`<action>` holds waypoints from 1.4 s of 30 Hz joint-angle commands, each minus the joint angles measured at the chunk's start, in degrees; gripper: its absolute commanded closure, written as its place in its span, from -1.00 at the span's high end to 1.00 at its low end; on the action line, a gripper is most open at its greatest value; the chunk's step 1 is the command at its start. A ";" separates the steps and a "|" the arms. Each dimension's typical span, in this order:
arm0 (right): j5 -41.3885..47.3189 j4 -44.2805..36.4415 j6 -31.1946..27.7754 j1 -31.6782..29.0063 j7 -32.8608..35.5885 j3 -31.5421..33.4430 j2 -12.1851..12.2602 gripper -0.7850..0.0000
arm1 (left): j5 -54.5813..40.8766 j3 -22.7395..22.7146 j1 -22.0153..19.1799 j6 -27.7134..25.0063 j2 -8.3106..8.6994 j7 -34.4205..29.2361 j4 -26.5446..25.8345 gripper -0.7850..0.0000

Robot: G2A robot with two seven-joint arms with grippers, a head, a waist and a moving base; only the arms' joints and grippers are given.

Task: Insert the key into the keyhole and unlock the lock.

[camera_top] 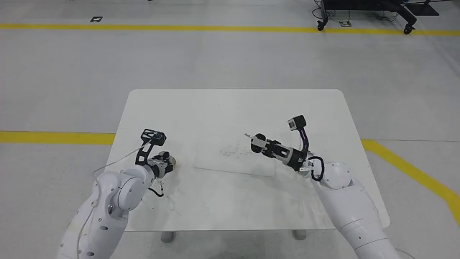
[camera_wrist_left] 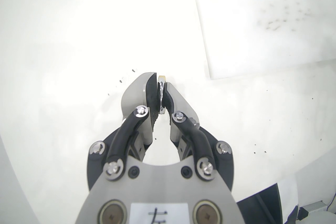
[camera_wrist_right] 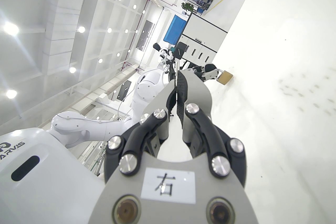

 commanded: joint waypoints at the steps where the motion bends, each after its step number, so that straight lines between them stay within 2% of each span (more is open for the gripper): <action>1: 0.00 0.00 0.00 0.00 0.00 0.00 0.00 -1.00 | 0.90 0.42 -0.24 0.13 -0.08 1.06 0.64 -1.00; 7: 0.00 0.00 0.00 0.00 0.00 0.00 0.00 -1.00 | 1.13 1.88 -1.67 0.41 -0.45 2.01 2.68 -1.00; 10: 0.00 0.00 0.00 0.00 0.00 0.00 0.00 -1.00 | 1.35 2.08 -1.95 0.53 -0.50 1.17 3.03 -0.63; 14: 0.00 0.00 0.00 0.00 0.00 0.00 0.00 -1.00 | 1.61 1.78 -1.33 0.82 -0.44 0.15 2.05 -0.36; 18: 0.00 0.00 0.00 0.00 0.00 0.00 0.00 -1.00 | 2.12 1.41 -0.55 0.20 -0.28 -2.13 1.02 0.11; 19: 0.00 0.00 0.00 0.00 0.00 0.00 0.00 -1.00 | 2.10 1.31 -0.49 0.10 -0.26 -2.31 0.97 0.13; 22: 0.00 0.00 0.00 0.00 0.00 0.00 0.00 -1.00 | 1.92 0.95 -0.44 -0.05 -0.24 -2.46 0.90 -0.11; 25: 0.00 0.00 0.00 0.00 0.00 0.00 0.00 -1.00 | 1.76 0.74 -0.28 -0.15 -0.23 -2.45 0.57 -0.65; 26: 0.00 0.00 0.00 0.00 0.00 0.00 0.00 -1.00 | 1.71 0.72 -0.18 -0.20 -0.23 -2.41 0.39 -0.75; 31: 0.00 0.00 0.00 0.00 0.00 0.00 0.00 -1.00 | 1.76 0.77 -0.32 -0.42 -0.27 -2.30 0.77 -0.87; 33: 0.00 0.00 0.00 0.00 0.00 0.00 0.00 -1.00 | 1.63 0.87 -0.66 -0.39 -0.33 -2.32 1.28 -1.00; 42: 0.00 0.00 0.00 0.00 0.00 0.00 0.00 -1.00 | 1.16 1.45 -2.04 -0.44 -0.53 -3.00 2.74 -1.00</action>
